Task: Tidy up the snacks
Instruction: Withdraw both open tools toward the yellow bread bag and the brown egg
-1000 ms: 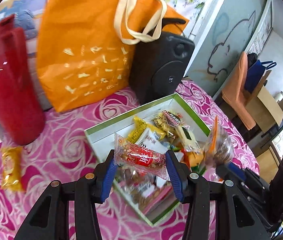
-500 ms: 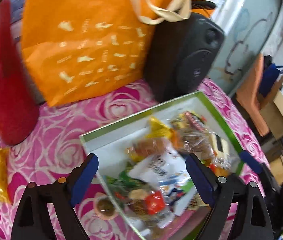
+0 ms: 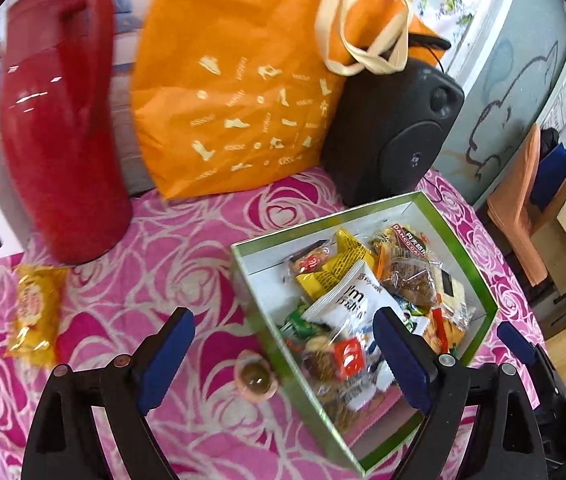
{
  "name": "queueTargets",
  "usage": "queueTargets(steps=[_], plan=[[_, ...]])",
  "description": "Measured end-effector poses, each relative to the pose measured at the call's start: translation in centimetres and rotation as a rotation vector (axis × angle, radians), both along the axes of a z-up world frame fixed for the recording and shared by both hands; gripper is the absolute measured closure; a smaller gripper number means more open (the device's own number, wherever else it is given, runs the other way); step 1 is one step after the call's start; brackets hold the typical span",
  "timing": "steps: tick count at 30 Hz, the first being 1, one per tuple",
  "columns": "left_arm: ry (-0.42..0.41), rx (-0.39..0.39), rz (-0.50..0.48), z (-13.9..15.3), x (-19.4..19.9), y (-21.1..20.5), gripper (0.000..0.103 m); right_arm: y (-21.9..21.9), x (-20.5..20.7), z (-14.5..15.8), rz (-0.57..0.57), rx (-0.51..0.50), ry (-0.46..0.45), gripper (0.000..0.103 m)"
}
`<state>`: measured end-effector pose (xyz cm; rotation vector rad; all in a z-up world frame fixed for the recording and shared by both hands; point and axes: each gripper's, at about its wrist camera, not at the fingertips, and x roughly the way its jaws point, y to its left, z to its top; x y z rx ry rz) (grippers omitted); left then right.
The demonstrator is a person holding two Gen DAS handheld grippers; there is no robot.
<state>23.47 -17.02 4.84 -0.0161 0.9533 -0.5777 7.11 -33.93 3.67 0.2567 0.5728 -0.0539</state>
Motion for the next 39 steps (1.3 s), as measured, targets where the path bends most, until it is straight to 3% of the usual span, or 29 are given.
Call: queueTargets(steps=[5, 8, 11, 13, 17, 20, 25, 34, 39], plan=[[-0.028, -0.004, 0.043, 1.1, -1.8, 3.5, 0.010, 2.7, -1.1, 0.9, 0.058, 0.010, -0.014, 0.008], [-0.037, 0.036, 0.074, 0.9, -2.5, 5.9, 0.011, 4.5, -1.3, 0.9, 0.115, 0.065, 0.002, 0.009], [-0.031, 0.064, 0.129, 0.1, -3.0, 9.1, 0.010, 6.7, -1.2, 0.8, 0.177, 0.101, 0.020, 0.023], [-0.019, 0.051, 0.163, -0.3, -3.2, 11.3, 0.011, 8.5, -0.9, 0.5, 0.211, 0.109, 0.038, 0.039], [-0.003, 0.026, 0.248, -1.0, -3.2, 16.0, 0.011, 12.5, 0.5, -0.8, 0.270, 0.144, 0.099, 0.046], [-0.008, 0.029, 0.298, -1.3, -3.0, 18.5, 0.011, 14.9, 2.1, -2.5, 0.289, 0.186, 0.162, 0.058], [-0.022, 0.054, 0.328, -2.0, -2.2, 21.0, 0.011, 16.8, 5.3, -5.8, 0.167, 0.232, 0.271, 0.060], [-0.032, 0.115, 0.277, -4.1, 1.9, 19.8, 0.011, 15.5, 8.2, -8.8, -0.163, 0.176, 0.285, 0.063], [-0.002, 0.108, 0.272, -5.8, 4.4, 19.1, 0.012, 14.4, 10.1, -9.7, -0.209, 0.230, 0.283, 0.062]])
